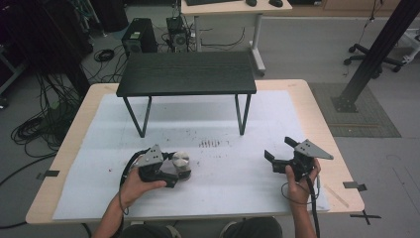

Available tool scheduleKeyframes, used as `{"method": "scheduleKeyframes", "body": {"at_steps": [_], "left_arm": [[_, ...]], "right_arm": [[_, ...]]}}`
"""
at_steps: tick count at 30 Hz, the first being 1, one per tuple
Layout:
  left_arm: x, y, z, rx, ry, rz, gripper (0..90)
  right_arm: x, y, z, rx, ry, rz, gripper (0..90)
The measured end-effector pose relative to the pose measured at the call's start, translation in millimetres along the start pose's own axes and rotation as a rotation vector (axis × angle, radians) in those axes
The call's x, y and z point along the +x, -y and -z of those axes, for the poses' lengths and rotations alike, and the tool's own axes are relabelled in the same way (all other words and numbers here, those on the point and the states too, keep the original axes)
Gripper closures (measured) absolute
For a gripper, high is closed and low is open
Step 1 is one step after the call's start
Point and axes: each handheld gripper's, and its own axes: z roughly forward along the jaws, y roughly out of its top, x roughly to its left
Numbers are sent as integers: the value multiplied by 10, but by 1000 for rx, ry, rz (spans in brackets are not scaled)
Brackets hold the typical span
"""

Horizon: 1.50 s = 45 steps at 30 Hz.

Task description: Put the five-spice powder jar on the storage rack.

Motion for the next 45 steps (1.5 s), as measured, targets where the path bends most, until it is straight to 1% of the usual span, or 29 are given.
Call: {"method": "scheduleKeyframes", "body": {"at_steps": [21, 25, 33, 45], "left_arm": [[-4, 10, 0, 1, 0, -11, 378], [-11, 11, 2, 0, 6, -15, 410], [-10, 4, 4, 8, 4, -28, 422], [-5, 6, 5, 5, 4, -28, 426]], "right_arm": [[1, 0, -1, 4, 3, 1, 30], [1, 0, -1, 4, 3, 2, 30], [1, 0, -1, 4, 3, 2, 30], [2, 1, -7, 11, 4, 3, 30]]}}
